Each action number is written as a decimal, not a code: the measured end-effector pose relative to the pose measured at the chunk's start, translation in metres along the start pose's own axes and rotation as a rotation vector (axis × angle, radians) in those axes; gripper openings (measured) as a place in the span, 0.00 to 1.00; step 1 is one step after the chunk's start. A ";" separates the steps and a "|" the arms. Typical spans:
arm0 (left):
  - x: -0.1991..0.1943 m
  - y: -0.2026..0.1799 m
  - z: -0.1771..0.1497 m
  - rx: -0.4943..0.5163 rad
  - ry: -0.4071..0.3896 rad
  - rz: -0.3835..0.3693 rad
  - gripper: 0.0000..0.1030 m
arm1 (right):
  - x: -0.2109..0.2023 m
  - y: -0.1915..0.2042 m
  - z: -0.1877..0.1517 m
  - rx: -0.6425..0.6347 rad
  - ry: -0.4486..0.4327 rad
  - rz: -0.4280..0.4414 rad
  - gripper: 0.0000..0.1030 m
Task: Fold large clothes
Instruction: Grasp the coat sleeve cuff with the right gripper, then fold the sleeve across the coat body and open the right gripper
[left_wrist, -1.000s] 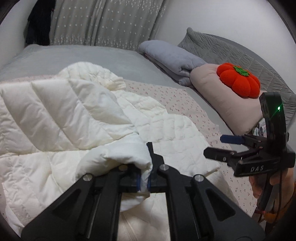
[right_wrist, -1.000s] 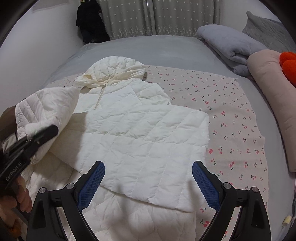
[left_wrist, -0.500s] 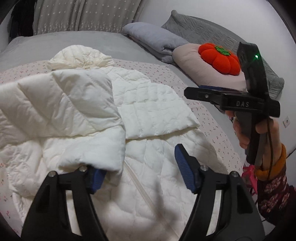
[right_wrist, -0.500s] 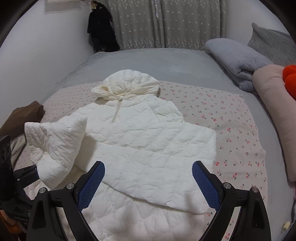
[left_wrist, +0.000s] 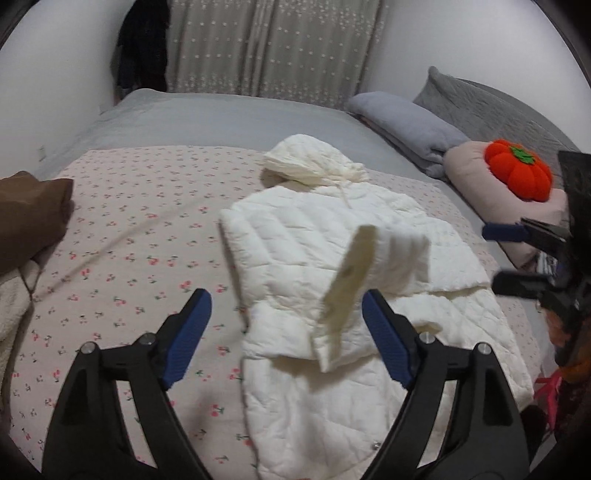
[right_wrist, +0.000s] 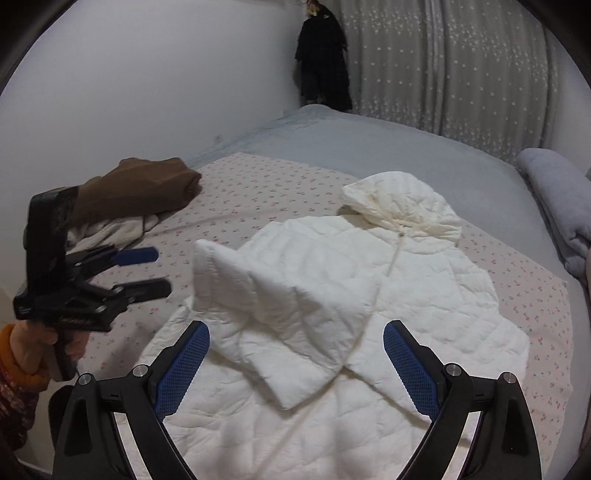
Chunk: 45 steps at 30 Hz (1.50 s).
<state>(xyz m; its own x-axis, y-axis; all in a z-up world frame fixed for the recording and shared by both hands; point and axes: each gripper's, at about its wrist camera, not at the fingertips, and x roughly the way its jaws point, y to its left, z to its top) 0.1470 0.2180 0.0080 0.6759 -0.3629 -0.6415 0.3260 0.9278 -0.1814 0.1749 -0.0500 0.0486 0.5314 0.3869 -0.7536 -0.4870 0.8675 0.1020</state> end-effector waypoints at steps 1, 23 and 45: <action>0.004 0.008 -0.001 -0.020 -0.007 0.028 0.83 | 0.008 0.009 0.000 0.008 0.020 0.019 0.94; 0.061 0.052 0.000 -0.143 0.102 0.088 0.88 | 0.049 -0.028 0.004 0.090 -0.062 -0.197 0.15; 0.130 0.051 0.006 -0.306 0.298 -0.118 0.88 | -0.024 -0.231 -0.092 0.798 -0.075 0.114 0.90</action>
<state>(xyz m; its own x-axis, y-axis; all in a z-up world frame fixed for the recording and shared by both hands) 0.2561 0.2176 -0.0802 0.4110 -0.4685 -0.7820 0.1480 0.8808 -0.4498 0.2105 -0.2885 -0.0163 0.5673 0.4820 -0.6677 0.0855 0.7720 0.6299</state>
